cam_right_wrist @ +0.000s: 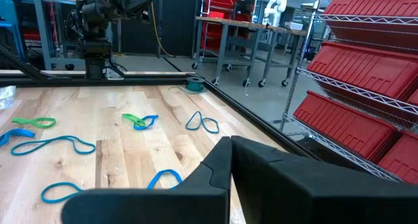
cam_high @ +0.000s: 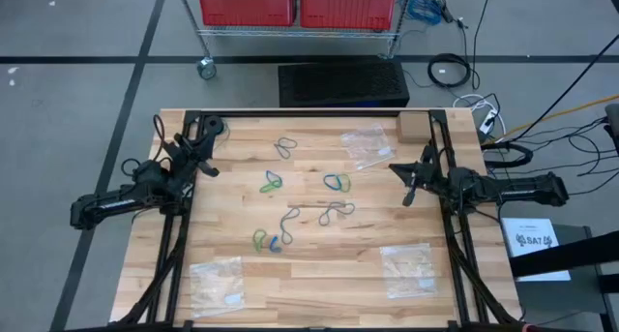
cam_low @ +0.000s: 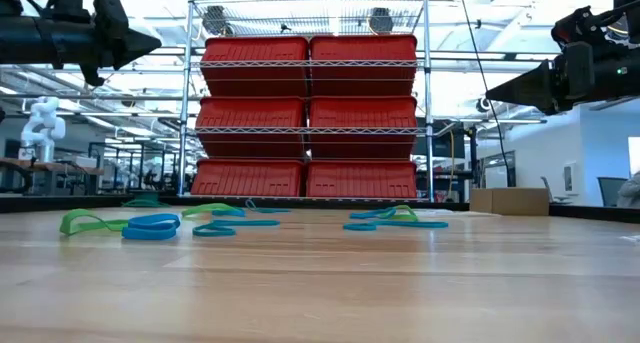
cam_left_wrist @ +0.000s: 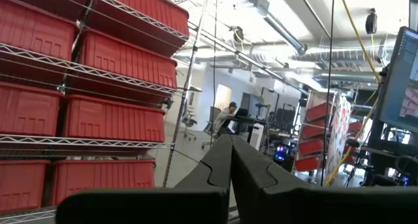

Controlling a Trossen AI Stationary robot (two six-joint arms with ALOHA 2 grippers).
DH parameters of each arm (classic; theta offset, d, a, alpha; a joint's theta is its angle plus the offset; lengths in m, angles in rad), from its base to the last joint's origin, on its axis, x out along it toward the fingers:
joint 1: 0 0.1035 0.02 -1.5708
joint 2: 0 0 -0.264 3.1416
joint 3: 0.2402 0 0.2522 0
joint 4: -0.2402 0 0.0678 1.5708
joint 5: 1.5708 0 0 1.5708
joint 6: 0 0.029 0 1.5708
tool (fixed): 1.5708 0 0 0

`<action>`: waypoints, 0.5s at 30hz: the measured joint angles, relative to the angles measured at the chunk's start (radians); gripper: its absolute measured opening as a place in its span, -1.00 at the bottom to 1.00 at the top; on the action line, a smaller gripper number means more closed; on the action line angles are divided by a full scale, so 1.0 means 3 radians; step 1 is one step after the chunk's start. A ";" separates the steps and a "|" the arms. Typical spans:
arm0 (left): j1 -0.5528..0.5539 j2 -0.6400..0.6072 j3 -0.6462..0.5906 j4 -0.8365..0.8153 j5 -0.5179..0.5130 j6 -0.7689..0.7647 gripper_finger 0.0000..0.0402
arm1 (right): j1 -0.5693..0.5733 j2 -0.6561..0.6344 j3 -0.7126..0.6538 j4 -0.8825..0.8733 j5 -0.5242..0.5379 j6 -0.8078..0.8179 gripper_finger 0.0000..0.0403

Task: Sort rubber bands

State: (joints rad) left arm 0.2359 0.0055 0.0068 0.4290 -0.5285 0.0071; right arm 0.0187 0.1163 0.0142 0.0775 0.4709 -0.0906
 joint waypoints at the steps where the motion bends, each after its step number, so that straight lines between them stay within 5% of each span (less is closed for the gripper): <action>1: 0.0000 0.0001 0.0001 0.0000 0.0000 0.0000 -0.95 | 0.0000 0.0001 0.0000 0.0000 0.0000 0.0000 -1.00; 15: 0.0001 0.0001 0.0000 0.0000 0.0001 -0.0001 -0.95 | 0.0000 0.0001 0.0000 0.0044 -0.0001 0.0000 -1.00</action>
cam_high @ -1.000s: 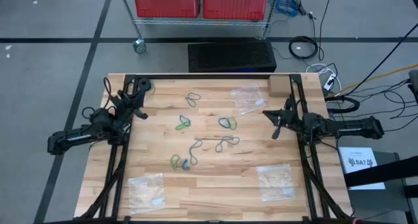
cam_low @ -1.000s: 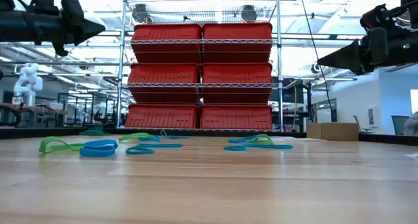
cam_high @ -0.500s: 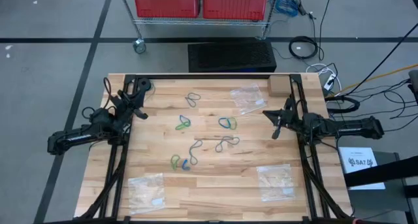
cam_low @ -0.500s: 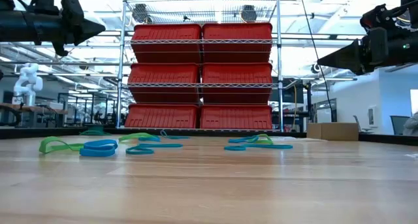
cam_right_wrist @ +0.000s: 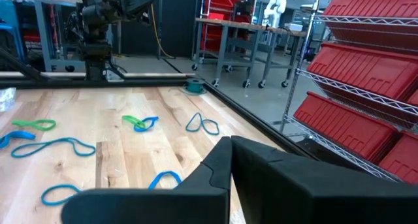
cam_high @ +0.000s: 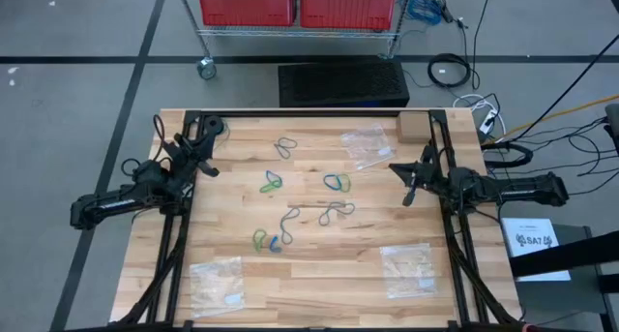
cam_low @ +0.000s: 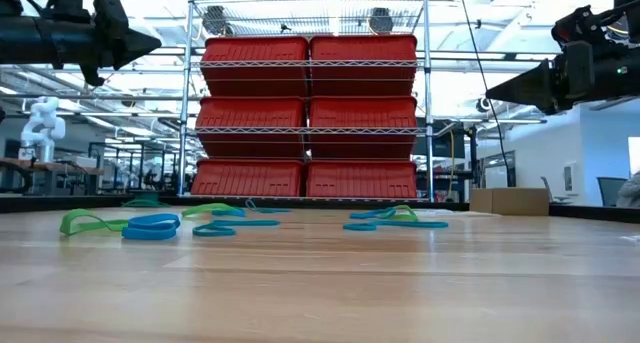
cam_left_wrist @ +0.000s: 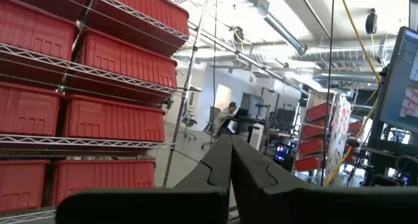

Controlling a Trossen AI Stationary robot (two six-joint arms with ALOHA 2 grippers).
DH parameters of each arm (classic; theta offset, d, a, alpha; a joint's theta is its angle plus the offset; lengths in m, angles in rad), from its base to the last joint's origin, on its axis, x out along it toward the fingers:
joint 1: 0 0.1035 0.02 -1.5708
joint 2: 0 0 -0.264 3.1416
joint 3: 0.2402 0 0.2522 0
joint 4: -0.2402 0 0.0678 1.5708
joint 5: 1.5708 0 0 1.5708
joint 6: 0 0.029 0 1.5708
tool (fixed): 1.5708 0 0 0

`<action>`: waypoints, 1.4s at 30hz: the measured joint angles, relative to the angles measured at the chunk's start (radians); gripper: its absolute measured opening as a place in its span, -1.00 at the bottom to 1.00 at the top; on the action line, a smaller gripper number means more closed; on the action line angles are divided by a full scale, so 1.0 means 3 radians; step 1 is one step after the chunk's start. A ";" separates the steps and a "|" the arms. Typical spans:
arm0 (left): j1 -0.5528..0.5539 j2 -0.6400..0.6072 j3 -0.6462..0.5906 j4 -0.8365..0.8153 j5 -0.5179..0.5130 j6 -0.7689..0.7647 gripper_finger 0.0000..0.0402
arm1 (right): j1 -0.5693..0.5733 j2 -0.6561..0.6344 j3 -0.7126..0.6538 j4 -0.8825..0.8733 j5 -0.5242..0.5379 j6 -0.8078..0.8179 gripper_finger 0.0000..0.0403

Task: Sort rubber bands

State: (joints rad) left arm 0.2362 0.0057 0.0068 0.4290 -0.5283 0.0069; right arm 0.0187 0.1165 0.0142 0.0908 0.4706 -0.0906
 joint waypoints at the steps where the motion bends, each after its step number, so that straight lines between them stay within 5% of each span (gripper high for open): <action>1: 0.0000 0.0000 0.0000 0.0000 0.0000 0.0000 -0.95 | 0.0000 0.0000 -0.0001 0.0026 0.0001 0.0000 -1.00; 16: 0.0000 -0.0001 0.0001 0.0000 -0.0001 0.0001 -0.95 | -0.0001 0.0043 -0.0001 0.0403 -0.0022 0.0672 -1.00; 24: -0.0001 0.0001 0.0000 0.0013 -0.0001 0.0001 -0.95 | -0.0001 0.0564 -0.0001 0.0067 -0.0198 0.1141 -1.00; 37: 0.0000 -0.0001 0.0001 0.0001 0.0000 0.0000 -0.95 | -0.0001 0.1506 0.0250 0.0269 -0.0056 0.0625 -1.00; 42: 0.0000 -0.0001 0.0000 0.0007 -0.0001 0.0000 -0.95 | -0.0013 0.1877 0.0613 -0.0160 0.0194 0.0548 -1.00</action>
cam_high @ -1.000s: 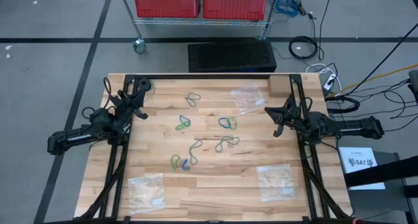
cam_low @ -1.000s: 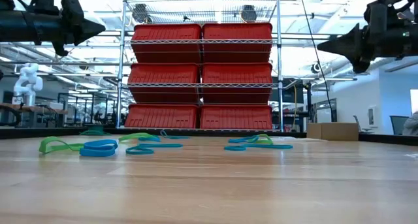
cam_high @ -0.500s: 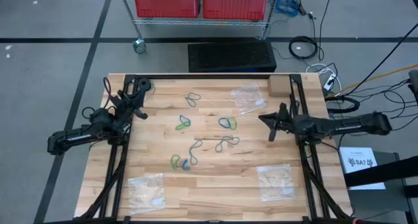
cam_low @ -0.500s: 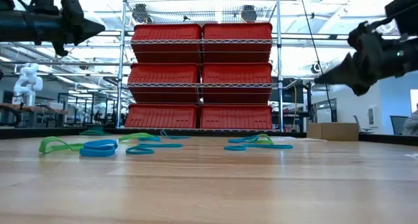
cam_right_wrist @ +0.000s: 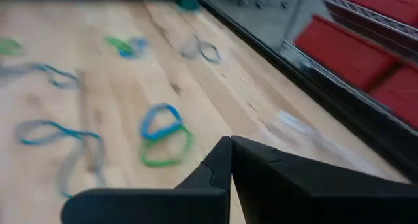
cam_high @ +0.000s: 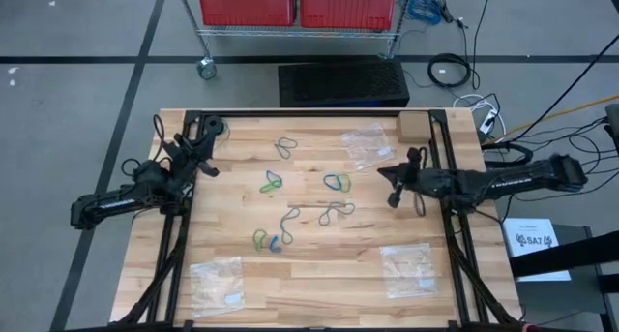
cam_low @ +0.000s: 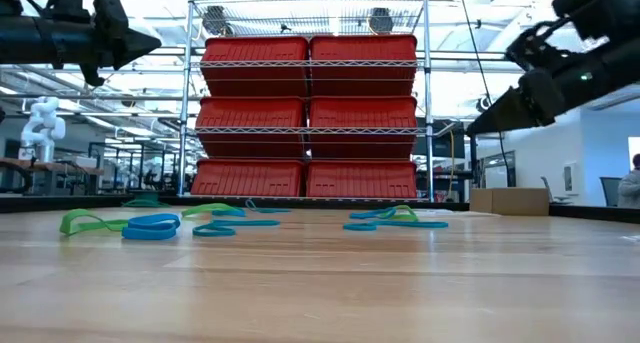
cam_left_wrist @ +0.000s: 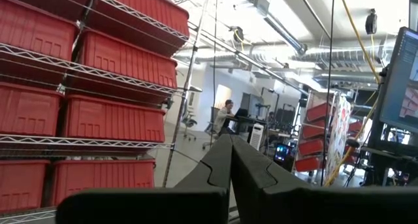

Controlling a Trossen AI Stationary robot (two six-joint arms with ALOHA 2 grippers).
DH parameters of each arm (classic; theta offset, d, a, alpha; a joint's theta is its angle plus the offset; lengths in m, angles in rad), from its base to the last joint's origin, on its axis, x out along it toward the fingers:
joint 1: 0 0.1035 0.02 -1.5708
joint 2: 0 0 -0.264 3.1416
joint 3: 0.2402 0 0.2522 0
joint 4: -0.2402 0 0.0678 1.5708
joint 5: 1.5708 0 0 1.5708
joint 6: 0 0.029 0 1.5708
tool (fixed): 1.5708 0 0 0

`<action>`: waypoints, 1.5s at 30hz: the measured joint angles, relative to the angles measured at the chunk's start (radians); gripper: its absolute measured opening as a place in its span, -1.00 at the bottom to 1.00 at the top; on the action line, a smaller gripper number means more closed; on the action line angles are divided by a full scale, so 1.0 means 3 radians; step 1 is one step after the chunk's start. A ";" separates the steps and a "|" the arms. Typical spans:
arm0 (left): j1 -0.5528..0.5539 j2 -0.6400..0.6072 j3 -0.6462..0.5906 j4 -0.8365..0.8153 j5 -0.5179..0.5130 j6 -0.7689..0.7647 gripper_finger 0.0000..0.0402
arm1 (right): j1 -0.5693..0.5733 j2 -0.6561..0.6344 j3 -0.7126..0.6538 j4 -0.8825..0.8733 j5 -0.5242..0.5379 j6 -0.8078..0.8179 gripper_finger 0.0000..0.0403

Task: Sort rubber bands
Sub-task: Open the top zip bag

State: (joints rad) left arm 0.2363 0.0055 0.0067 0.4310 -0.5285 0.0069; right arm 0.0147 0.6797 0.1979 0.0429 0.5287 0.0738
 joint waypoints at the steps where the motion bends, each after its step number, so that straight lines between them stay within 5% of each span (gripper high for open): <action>1: 0.0000 0.0000 0.0001 0.0001 0.0000 -0.0001 -0.95 | -0.0025 0.0082 0.0085 -0.0140 0.0040 0.0002 -1.00; 11: -0.0001 0.0000 0.0001 0.0011 0.0000 0.0001 -0.95 | -0.0514 0.0896 0.0665 -0.0683 0.0054 -0.0011 -0.98; 24: 0.0000 0.0001 0.0001 -0.0308 0.0197 0.0025 -0.95 | -0.1148 0.1745 0.0794 -0.0389 -0.0398 -0.0857 -0.57; 33: -0.0001 0.0003 0.0001 -0.1170 0.0671 0.0028 -0.95 | -0.1180 0.2239 0.0794 -0.0293 -0.0568 -0.1476 -0.50; 45: -0.0001 0.0339 0.0001 -0.1175 0.0905 0.0471 -0.95 | -0.1220 0.2735 0.0834 0.0218 -0.0516 -0.1693 -0.54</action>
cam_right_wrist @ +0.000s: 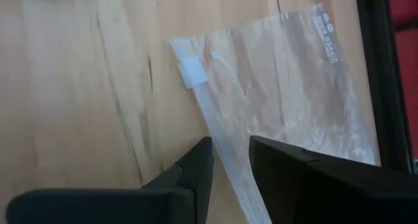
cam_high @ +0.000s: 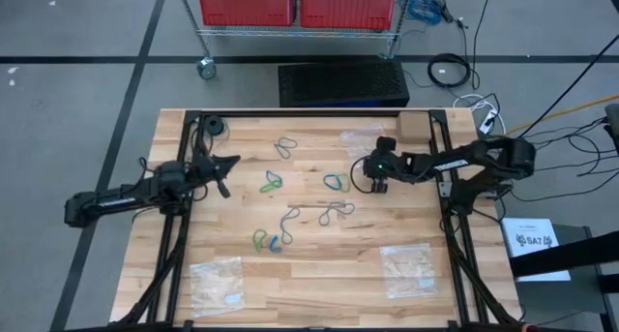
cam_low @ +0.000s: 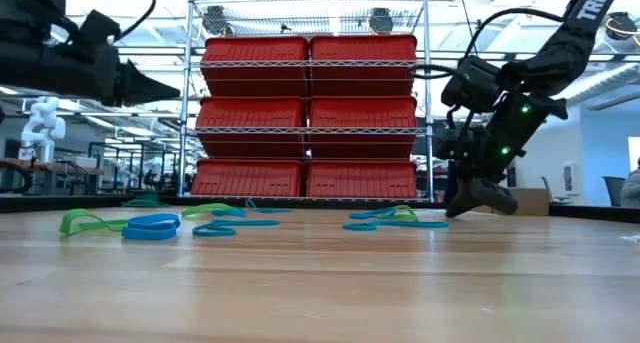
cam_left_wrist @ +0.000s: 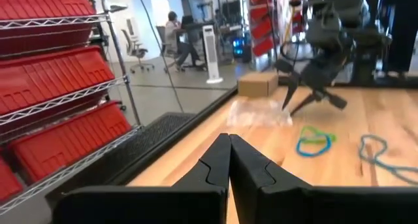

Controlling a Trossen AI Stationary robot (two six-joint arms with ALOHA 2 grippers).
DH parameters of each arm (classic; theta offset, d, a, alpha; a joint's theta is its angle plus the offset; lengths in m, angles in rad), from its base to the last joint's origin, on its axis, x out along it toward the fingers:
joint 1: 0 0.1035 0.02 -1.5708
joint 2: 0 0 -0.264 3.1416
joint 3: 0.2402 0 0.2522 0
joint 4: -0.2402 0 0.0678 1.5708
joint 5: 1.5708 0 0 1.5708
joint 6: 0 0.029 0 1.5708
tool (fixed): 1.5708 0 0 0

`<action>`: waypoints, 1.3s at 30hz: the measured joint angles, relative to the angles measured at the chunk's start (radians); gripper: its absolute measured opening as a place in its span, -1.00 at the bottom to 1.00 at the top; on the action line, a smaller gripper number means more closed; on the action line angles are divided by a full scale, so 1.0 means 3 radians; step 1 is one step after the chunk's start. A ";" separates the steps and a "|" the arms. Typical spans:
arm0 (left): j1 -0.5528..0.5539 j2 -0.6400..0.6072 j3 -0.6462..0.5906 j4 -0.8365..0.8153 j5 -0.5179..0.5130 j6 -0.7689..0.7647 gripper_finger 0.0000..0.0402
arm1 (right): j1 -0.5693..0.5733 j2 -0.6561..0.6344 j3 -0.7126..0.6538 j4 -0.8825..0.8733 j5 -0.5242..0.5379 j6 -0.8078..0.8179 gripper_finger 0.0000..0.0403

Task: Sort rubber bands
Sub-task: Open the top zip bag

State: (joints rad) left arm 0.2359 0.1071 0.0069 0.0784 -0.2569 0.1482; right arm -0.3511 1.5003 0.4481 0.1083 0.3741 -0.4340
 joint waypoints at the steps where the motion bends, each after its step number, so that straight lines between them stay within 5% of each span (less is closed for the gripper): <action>1: 0.0000 0.0052 0.0000 0.0009 0.0001 0.0022 -0.95 | 0.0000 0.0038 0.0023 -0.0008 0.0005 0.0022 -0.57; 9: 0.0000 0.0537 0.0000 0.0185 -0.0106 0.0148 -0.84 | 0.0024 0.0114 0.0337 -0.0043 -0.0062 0.0086 -0.97; 26: -0.0003 0.1377 0.0028 0.1307 0.0235 0.0582 -0.81 | 0.0240 0.0110 0.1613 -0.0926 -0.0764 0.0726 -1.00; 31: -0.0004 0.1776 0.0290 0.1312 0.0583 0.0581 -0.81 | 0.0428 0.0110 0.1972 -0.1048 -0.0935 0.0859 -1.00; 39: -0.0003 0.2597 0.0867 0.1315 0.0627 0.0587 -0.74 | 0.0590 0.0108 0.2141 -0.1019 -0.1012 0.0876 -1.00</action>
State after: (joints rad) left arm 0.2352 0.8861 0.2668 0.4729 -0.0689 0.3244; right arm -0.1741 1.5326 1.0904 -0.1974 0.0704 -0.1714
